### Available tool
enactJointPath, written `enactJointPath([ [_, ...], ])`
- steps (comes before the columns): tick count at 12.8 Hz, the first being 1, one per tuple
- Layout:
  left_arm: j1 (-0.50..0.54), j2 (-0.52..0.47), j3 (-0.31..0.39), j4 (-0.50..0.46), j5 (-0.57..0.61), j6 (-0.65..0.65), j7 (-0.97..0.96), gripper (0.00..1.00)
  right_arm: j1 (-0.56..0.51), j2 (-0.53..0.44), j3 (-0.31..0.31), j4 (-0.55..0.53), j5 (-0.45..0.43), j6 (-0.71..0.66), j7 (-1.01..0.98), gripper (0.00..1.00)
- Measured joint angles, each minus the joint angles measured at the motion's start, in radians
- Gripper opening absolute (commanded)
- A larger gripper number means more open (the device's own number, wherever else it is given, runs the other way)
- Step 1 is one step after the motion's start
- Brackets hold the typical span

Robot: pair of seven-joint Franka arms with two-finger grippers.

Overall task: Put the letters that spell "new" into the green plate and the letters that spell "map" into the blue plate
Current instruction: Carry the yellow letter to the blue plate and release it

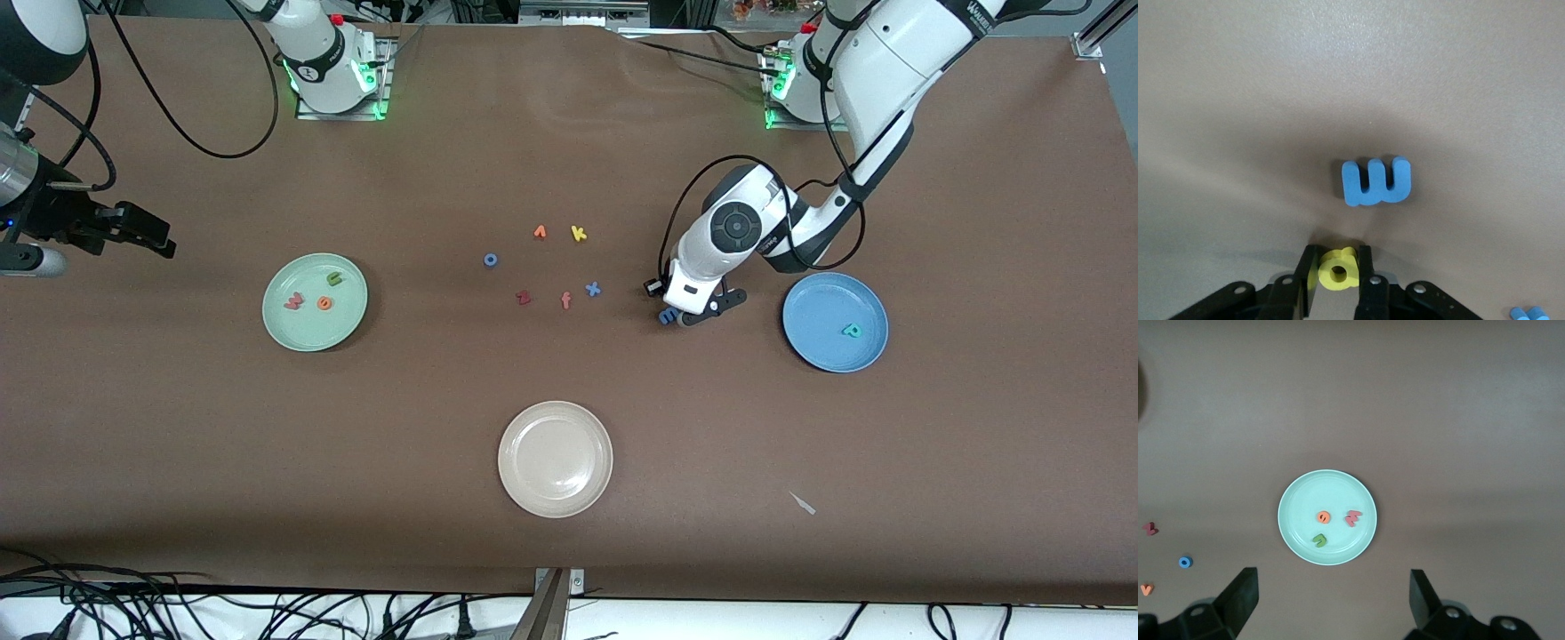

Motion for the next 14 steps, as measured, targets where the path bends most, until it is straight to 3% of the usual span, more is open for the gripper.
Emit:
enactJointPath([
  [9,0.009,-0.005,0.001,0.01,0.001,-0.01,-0.002,0.21,0.0,0.001,0.0,0.0,0.0,0.0,0.0,1.0],
  [14,0.029,-0.04,-0.006,0.074,0.001,-0.168,0.036,0.21,0.0,0.004,0.0,0.0,0.0,0.0,0.0,1.0],
])
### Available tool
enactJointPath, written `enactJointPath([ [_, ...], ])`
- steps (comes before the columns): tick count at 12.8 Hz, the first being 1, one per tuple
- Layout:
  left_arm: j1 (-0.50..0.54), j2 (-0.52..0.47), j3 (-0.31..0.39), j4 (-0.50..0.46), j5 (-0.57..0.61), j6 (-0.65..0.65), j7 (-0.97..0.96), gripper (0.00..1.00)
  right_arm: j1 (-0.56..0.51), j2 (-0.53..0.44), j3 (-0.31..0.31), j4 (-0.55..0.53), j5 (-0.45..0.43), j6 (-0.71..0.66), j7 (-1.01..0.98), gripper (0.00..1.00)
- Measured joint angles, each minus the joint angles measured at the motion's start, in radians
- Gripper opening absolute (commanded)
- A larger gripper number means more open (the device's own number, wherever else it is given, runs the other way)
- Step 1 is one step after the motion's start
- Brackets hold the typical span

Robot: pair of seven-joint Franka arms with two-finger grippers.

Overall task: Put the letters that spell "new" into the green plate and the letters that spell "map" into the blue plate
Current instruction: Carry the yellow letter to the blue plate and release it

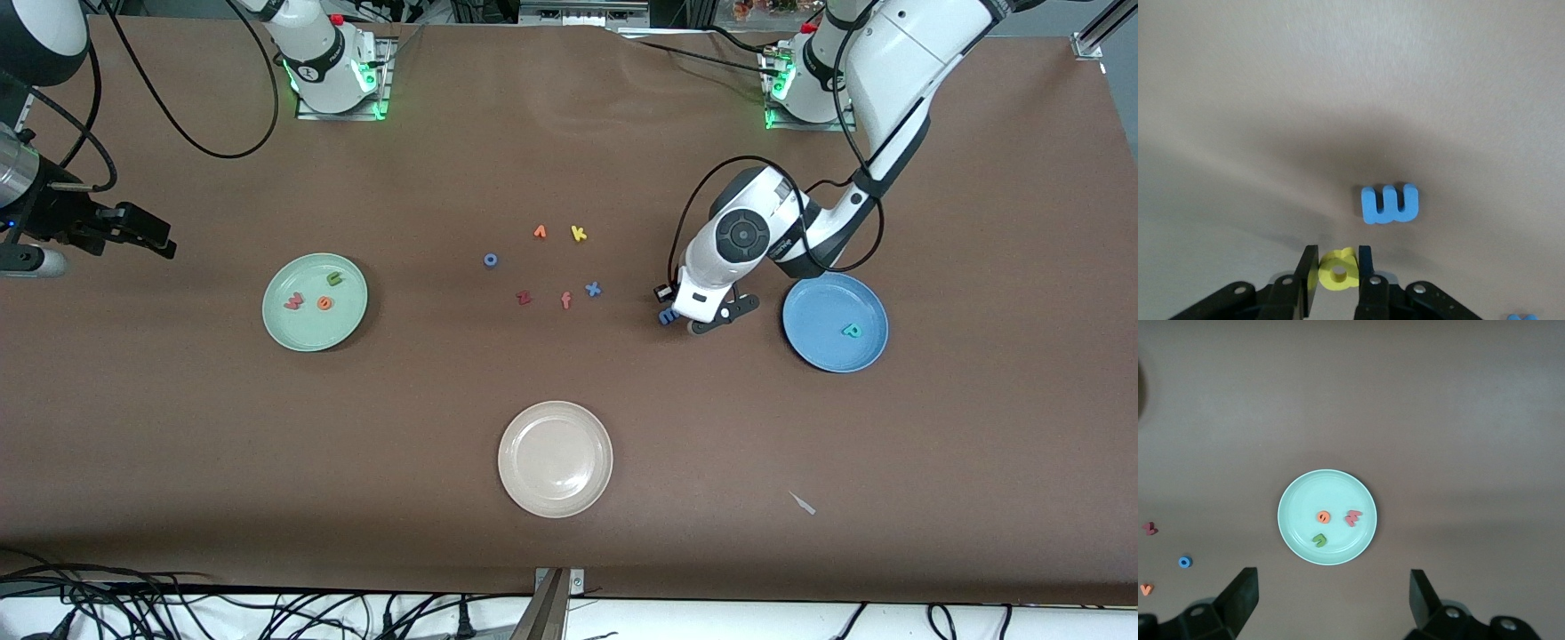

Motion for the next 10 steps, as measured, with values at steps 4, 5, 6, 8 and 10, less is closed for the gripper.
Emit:
enactJointPath([
  [4,0.245,-0.044,-0.142,0.028,0.0,-0.156,0.163,0.2,0.001,0.008,0.0,-0.001,0.0,0.0,0.0,1.0],
  [5,0.325,-0.053,-0.176,0.044,0.0,-0.218,0.231,0.2,0.001,0.008,0.0,-0.001,0.0,0.001,0.0,1.0],
  [6,0.39,-0.059,-0.193,0.062,0.0,-0.274,0.303,0.2,0.002,0.009,0.0,-0.001,0.0,0.001,0.0,1.0],
  [8,0.48,-0.061,-0.194,0.088,0.0,-0.334,0.449,0.2,0.002,0.01,0.0,-0.001,0.0,0.001,0.0,1.0],
  [10,0.552,-0.058,-0.187,0.088,0.009,-0.344,0.586,0.2,0.002,0.011,0.0,-0.001,0.0,0.0,0.0,1.0],
])
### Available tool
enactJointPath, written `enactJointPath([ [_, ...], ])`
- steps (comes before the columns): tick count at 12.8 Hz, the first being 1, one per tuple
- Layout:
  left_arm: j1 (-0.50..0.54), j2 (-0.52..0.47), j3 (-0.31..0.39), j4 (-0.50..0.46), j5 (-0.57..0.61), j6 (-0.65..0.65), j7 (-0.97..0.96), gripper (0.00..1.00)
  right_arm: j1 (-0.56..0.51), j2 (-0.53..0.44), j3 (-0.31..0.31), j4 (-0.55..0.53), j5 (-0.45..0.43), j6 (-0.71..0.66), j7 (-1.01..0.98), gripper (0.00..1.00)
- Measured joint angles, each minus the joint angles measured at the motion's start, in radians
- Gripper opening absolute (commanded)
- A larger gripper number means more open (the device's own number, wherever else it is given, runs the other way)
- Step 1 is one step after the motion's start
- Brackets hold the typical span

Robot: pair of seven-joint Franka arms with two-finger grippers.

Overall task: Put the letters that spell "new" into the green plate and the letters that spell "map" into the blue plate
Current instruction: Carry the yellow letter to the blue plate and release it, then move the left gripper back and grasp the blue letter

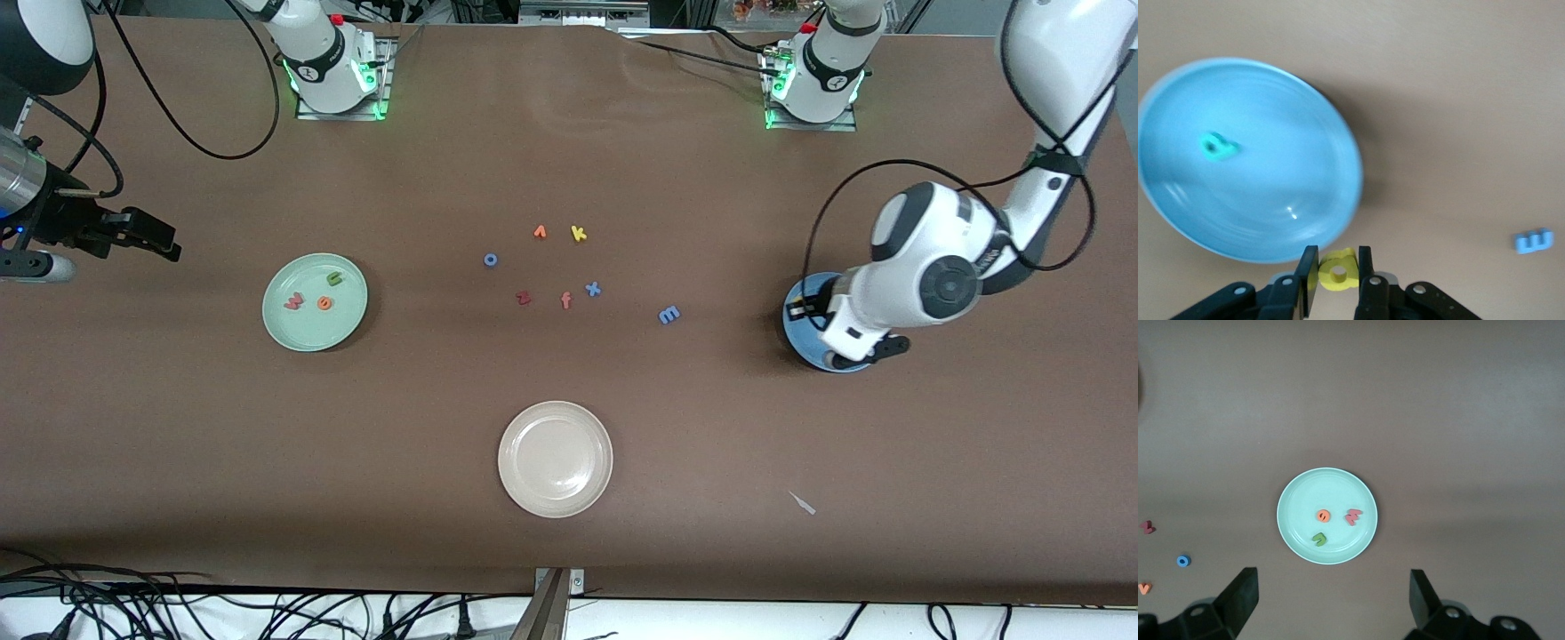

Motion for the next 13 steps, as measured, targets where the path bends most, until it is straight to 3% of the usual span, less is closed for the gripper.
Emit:
enactJointPath([
  [3,0.04,0.037,0.032,-0.004,0.102,-0.001,0.082,0.25,0.0,0.001,0.0,0.0,0.0,0.0,0.0,1.0],
  [4,0.04,0.059,0.039,-0.005,0.126,-0.001,0.083,0.57,0.0,0.001,0.0,0.0,0.0,0.0,0.0,1.0],
  [5,0.04,0.08,0.042,-0.005,0.145,0.0,0.083,1.0,0.0,0.002,0.0,0.0,0.0,0.0,0.0,1.0],
  [9,0.041,0.101,0.033,0.001,0.152,0.002,0.083,1.0,0.0,0.002,0.0,0.0,0.0,0.0,0.0,1.0],
  [13,0.032,0.1,-0.088,0.019,0.152,0.004,0.016,1.0,0.0,0.002,-0.001,0.0,0.0,0.0,0.0,1.0],
])
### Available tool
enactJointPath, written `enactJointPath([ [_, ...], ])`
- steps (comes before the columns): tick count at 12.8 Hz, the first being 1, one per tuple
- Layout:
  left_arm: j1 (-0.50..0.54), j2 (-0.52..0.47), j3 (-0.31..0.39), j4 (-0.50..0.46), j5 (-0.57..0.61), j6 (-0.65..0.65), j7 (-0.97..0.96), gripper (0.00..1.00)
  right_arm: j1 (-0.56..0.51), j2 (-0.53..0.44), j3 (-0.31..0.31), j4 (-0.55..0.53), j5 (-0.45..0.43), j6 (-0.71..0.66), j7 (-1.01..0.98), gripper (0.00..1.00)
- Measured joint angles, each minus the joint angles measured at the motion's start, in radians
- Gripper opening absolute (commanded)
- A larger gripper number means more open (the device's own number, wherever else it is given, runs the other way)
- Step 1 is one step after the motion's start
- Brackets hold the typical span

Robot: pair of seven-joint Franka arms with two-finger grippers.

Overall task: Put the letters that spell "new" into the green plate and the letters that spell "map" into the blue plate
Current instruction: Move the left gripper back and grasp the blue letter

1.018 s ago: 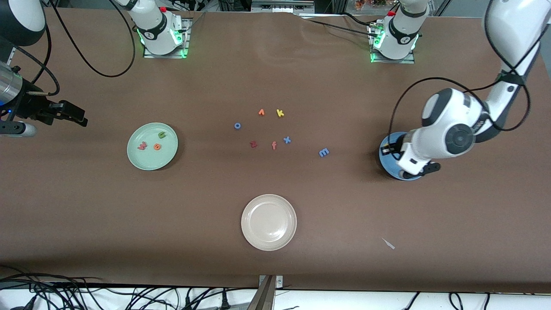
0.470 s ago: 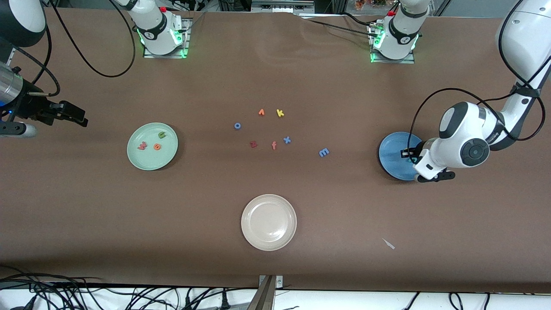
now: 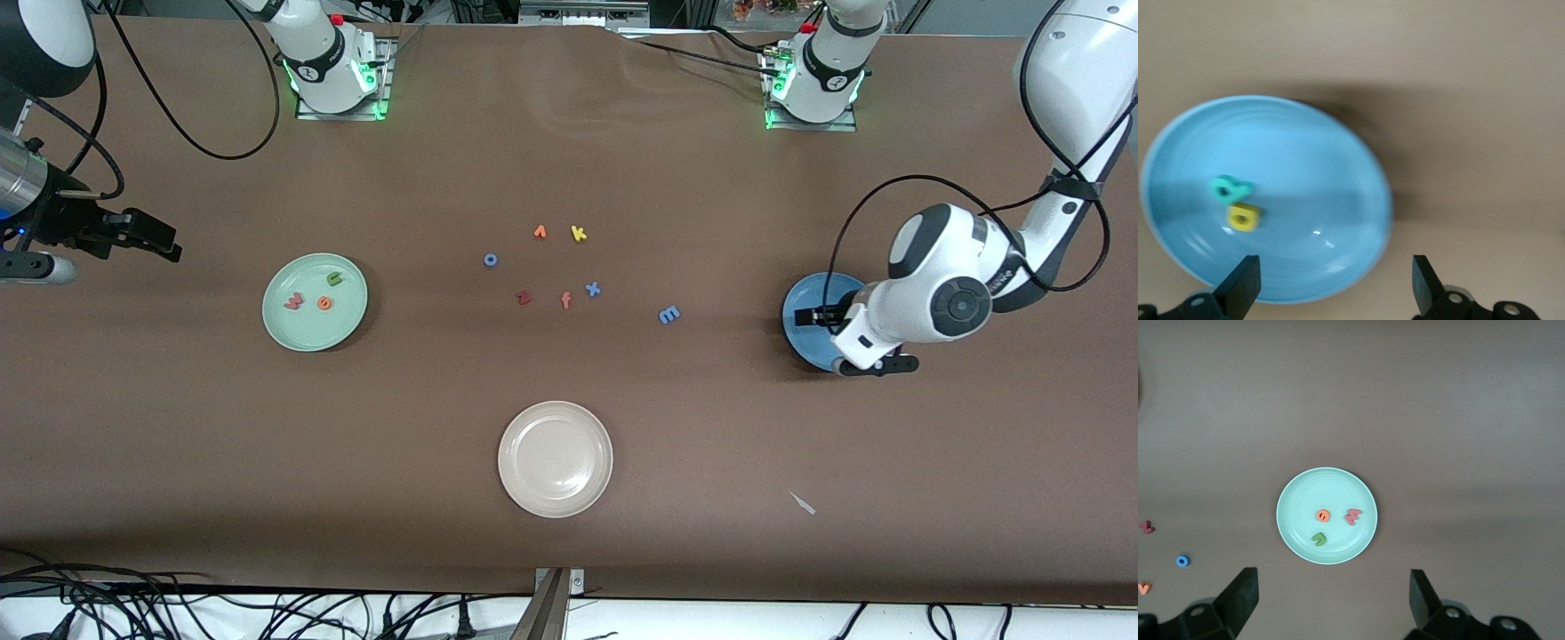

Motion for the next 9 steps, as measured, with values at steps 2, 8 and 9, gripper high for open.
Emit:
enactJointPath([
  [2,-0.056,0.0,-0.037,0.014,0.0,0.003,-0.075,1.0,0.0,0.0,0.0,0.0,0.0,0.0,0.0,1.0],
  [8,-0.246,0.099,-0.002,0.09,0.0,0.091,-0.18,0.99,0.0,0.0,-0.002,0.0,0.0,-0.001,0.0,1.0],
  [9,-0.264,0.112,0.019,0.095,0.0,0.1,-0.179,0.99,0.0,0.001,-0.003,0.0,0.0,-0.001,0.0,1.0],
])
